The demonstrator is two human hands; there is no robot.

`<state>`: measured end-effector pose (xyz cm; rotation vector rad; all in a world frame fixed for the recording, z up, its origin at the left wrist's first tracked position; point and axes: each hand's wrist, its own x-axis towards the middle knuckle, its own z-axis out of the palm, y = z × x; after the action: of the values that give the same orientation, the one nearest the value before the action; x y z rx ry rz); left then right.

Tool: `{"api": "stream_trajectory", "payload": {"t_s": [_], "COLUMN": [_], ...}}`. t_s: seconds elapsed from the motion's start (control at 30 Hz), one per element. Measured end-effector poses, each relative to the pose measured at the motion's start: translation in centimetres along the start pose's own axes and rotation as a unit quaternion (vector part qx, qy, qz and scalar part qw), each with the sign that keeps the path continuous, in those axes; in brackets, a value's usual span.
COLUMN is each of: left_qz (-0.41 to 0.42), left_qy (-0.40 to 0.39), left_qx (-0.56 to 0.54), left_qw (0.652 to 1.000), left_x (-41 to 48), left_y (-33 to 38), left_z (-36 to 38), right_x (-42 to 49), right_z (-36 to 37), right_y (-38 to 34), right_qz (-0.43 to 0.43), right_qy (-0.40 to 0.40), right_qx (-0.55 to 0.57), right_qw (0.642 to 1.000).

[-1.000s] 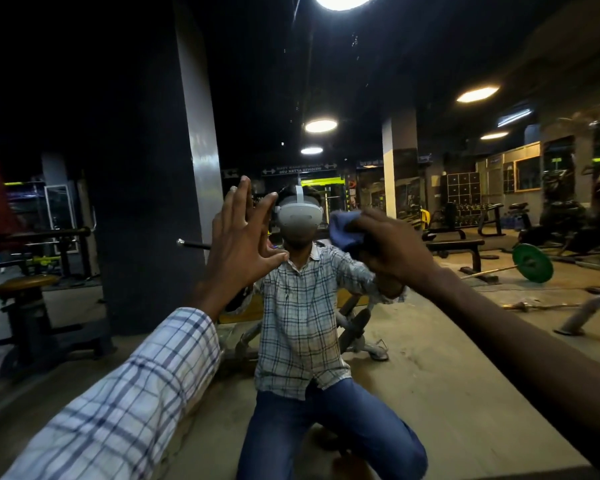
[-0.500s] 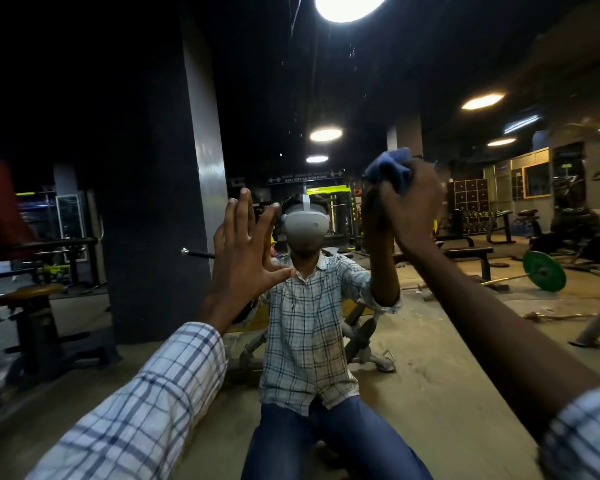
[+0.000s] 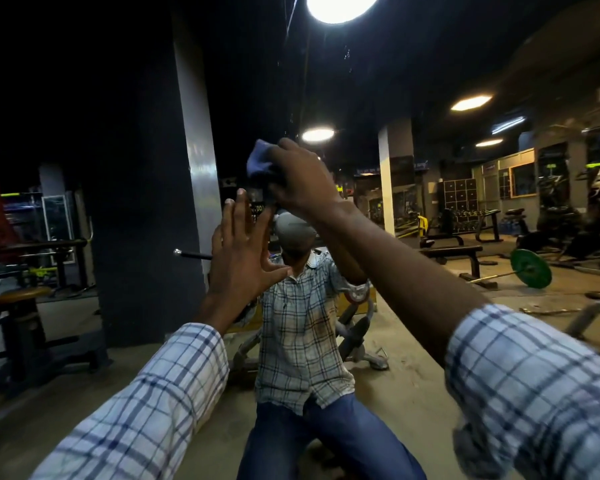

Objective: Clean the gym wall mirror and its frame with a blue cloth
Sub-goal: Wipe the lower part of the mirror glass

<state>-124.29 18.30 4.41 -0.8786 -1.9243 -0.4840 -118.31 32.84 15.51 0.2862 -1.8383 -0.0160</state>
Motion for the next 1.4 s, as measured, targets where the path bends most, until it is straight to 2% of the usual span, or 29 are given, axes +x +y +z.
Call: {"api": "stream_trajectory", "payload": {"t_s": [0.03,0.07,0.17,0.23,0.37,0.47,0.6,0.7,0.97,1.4], "left_qz": [0.001,0.003,0.007,0.009,0.004,-0.009,0.016,0.016,-0.015,-0.016], "left_qy": [0.001,0.004,0.010,0.010,0.012,0.012,0.034,0.017,-0.004,-0.010], "left_qx": [0.003,0.007,0.001,-0.005,-0.025,-0.032,-0.068,-0.076,-0.033,0.010], "left_qw": [1.000,1.000,1.000,1.000,1.000,0.999,0.997,0.997,0.999,1.000], "left_x": [0.0,0.1,0.1,0.0,0.1,0.3,1.4,2.3,2.7,2.5], "left_y": [-0.1,-0.1,-0.4,-0.4,-0.2,0.8,3.0,4.5,5.1,5.6], "left_z": [0.1,0.1,0.4,0.5,0.7,0.9,0.9,0.9,1.2,0.8], "right_x": [0.0,0.0,-1.5,-3.5,-7.3,-8.3,-8.5,-8.2,-7.8,-7.2], "right_z": [-0.6,-1.3,-4.4,-6.3,-8.6,-9.3,-8.6,-8.0,-7.7,-8.0], "right_y": [0.2,0.8,4.3,6.9,10.5,11.8,11.9,12.9,14.7,14.5], "right_qz": [-0.010,-0.004,0.085,0.141,0.112,0.125,0.100,0.088,0.046,0.028], "right_qy": [-0.022,-0.008,0.112,0.144,0.057,0.067,0.078,0.074,0.059,0.044], "right_qx": [-0.004,-0.003,0.018,0.006,-0.017,0.001,0.008,0.015,0.033,0.031], "right_qw": [1.000,1.000,0.990,0.979,0.992,0.990,0.992,0.993,0.997,0.998]}}
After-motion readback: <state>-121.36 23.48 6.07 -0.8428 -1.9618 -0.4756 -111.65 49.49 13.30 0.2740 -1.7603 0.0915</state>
